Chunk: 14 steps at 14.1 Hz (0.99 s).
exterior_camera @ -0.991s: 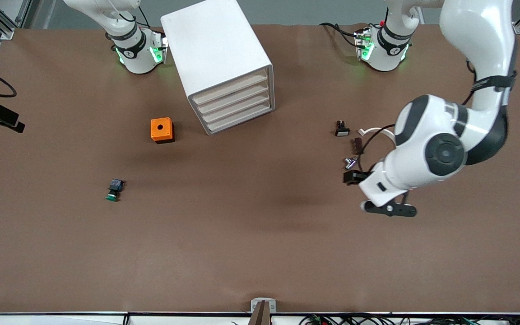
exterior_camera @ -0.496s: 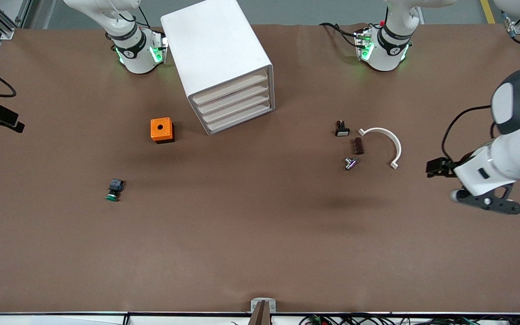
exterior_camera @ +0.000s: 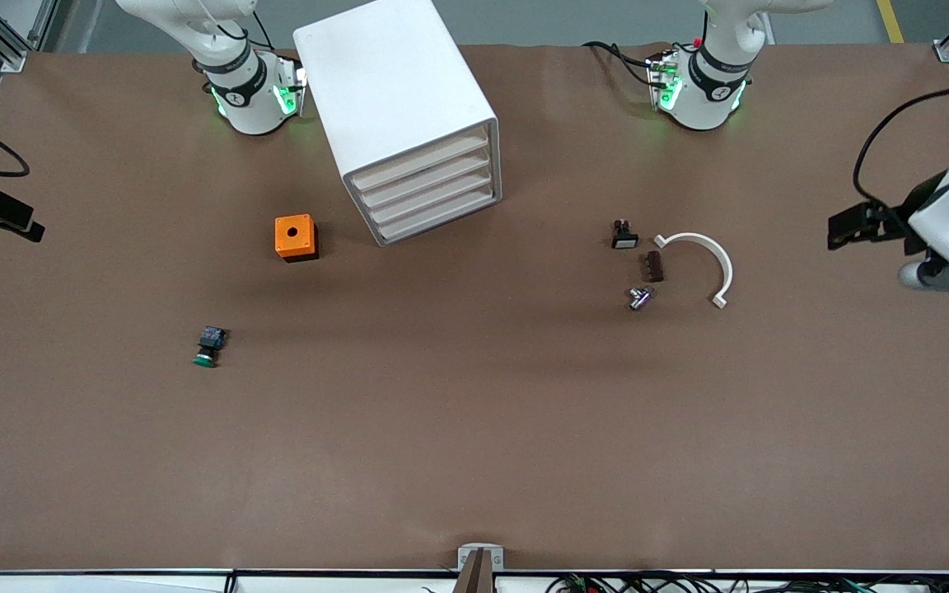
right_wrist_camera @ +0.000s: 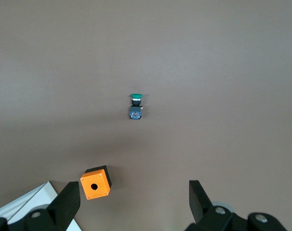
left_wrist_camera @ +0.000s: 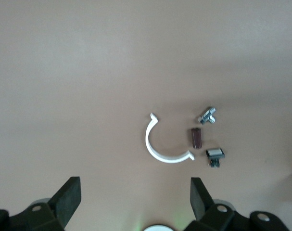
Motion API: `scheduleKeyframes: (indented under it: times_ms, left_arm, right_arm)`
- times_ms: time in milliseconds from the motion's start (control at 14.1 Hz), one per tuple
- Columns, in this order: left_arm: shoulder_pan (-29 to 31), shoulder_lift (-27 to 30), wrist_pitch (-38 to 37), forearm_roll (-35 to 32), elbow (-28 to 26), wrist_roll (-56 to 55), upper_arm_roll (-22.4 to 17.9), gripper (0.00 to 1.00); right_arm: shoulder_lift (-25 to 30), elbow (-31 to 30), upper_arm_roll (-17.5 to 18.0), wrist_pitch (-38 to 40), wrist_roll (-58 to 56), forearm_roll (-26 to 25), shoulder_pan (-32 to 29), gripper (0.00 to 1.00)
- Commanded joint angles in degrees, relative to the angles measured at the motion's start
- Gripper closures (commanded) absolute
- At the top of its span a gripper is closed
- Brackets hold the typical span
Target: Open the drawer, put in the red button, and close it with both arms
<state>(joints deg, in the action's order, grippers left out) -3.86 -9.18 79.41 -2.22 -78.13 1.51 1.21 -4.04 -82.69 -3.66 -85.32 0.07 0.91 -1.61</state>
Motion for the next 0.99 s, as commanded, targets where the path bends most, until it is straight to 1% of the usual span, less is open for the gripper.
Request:
scheduleKeyframes:
  times_ms: [0, 142, 425, 637, 779, 920]
  left_arm:
    - [0.0, 4.5, -3.5, -0.2, -1.6, -1.3, 0.2, 0.00]
    - [0.0, 6.6, -5.1, 0.1, -1.6, -3.8, 0.2, 0.00]
    - [0.1, 9.0, -5.0, 0.3, -1.8, -3.3, 0.1, 0.00]
    - [0.1, 9.4, -4.1, 0.3, -1.8, -3.1, -0.3, 0.00]
    - [0.1, 8.9, -1.6, 0.3, -1.7, -2.8, -0.4, 0.00]
    - [0.0, 8.5, -0.4, 1.7, -1.6, -2.9, -1.7, 0.00]
  right_arm:
    - [0.2, 0.6, 0.9, 0.3, -3.7, -0.9, -1.4, 0.00]
    - [0.2, 0.6, 0.9, 0.3, -3.1, -0.8, -1.5, 0.00]
    - [0.2, 1.0, 0.9, 0.3, -3.1, -0.8, -1.6, 0.00]
    - [0.2, 1.0, 1.0, 0.3, -3.1, -0.8, -1.6, 0.00]
    - [0.2, 1.0, 0.9, 0.3, -3.1, -0.8, -1.6, 0.00]
    - [0.2, 1.0, 1.0, 0.3, -3.1, -0.8, -1.6, 0.00]
